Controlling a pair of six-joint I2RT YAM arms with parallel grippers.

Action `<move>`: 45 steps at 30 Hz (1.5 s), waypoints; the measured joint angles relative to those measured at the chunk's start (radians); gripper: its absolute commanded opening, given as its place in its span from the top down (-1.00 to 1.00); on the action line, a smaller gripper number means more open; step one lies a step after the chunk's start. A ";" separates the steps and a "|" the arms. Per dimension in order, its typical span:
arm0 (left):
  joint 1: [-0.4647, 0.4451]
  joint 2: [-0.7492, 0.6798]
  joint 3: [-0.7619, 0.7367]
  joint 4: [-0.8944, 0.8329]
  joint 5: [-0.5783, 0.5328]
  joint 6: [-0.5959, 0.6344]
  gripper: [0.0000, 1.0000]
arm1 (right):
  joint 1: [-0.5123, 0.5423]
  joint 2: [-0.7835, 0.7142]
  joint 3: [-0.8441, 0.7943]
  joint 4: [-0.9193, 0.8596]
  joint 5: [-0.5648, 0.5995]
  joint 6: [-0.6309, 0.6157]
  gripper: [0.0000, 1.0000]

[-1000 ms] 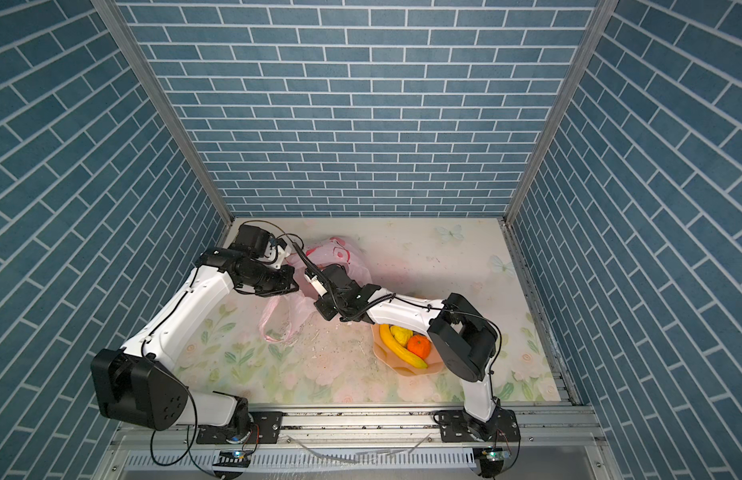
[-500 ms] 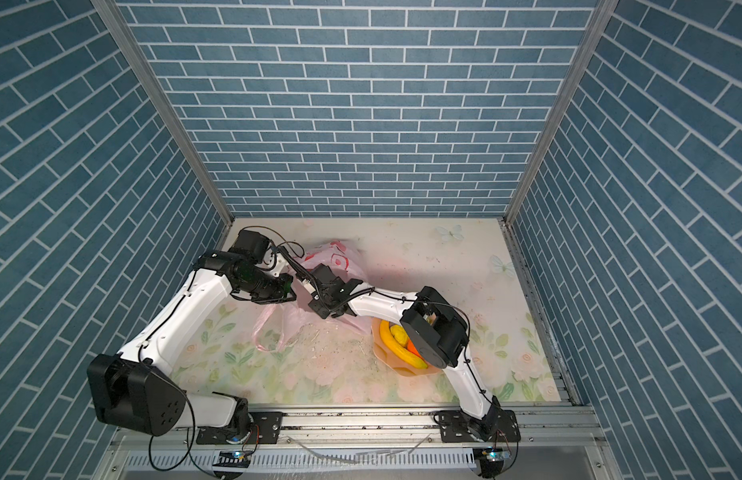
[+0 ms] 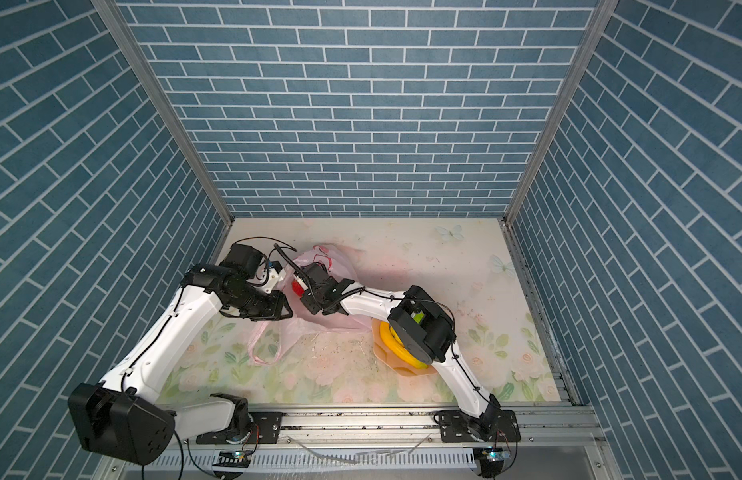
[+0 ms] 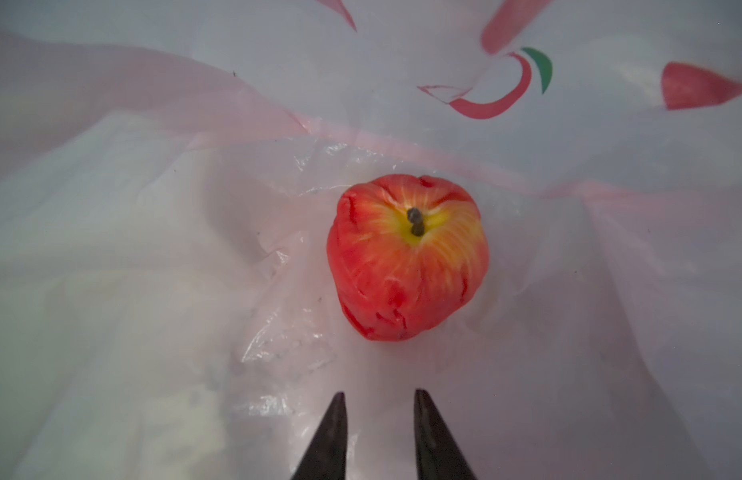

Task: Take the fake fruits out of the plastic bag
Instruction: 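Lower the open right gripper down into the bag onto the red apple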

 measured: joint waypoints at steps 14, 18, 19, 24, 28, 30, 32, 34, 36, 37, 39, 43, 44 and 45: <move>-0.001 -0.144 -0.090 -0.005 -0.022 -0.099 0.75 | -0.004 0.003 0.000 0.138 -0.016 0.128 -0.74; -0.001 -0.174 -0.097 -0.018 -0.016 -0.104 0.88 | -0.011 0.009 0.002 0.172 -0.017 0.188 -0.96; -0.001 -0.182 -0.099 -0.023 -0.014 -0.103 0.89 | -0.014 0.016 0.009 0.173 -0.016 0.198 -0.98; -0.001 -0.210 -0.120 -0.060 -0.002 -0.100 0.92 | -0.024 0.083 0.095 0.165 -0.019 0.245 -0.98; -0.001 -0.230 -0.144 -0.082 0.009 -0.098 0.93 | -0.024 0.133 0.173 0.143 -0.022 0.282 -0.98; -0.001 -0.236 -0.152 -0.090 0.011 -0.098 0.93 | -0.024 0.158 0.218 0.126 -0.023 0.293 -0.98; -0.001 -0.237 -0.161 -0.091 0.016 -0.097 0.93 | -0.024 0.181 0.262 0.105 -0.024 0.305 -0.98; -0.001 -0.237 -0.168 -0.090 0.021 -0.097 0.93 | -0.024 0.199 0.294 0.091 -0.025 0.314 -0.98; -0.001 -0.237 -0.174 -0.089 0.027 -0.097 0.94 | -0.024 0.219 0.325 0.079 -0.026 0.321 -0.98; -0.001 -0.237 -0.177 -0.088 0.029 -0.097 0.94 | -0.024 0.232 0.346 0.069 -0.027 0.322 -0.98; -0.001 -0.237 -0.182 -0.084 0.032 -0.097 0.95 | -0.024 0.254 0.380 0.050 -0.027 0.330 -0.98; -0.001 -0.237 -0.191 -0.076 0.039 -0.097 0.95 | -0.024 0.301 0.443 0.024 -0.030 0.351 -0.98; -0.001 -0.237 -0.193 -0.074 0.041 -0.097 0.95 | -0.024 0.311 0.455 0.021 -0.030 0.357 -0.97; -0.001 -0.237 -0.195 -0.073 0.043 -0.097 0.96 | -0.024 0.320 0.465 0.016 -0.030 0.364 -0.97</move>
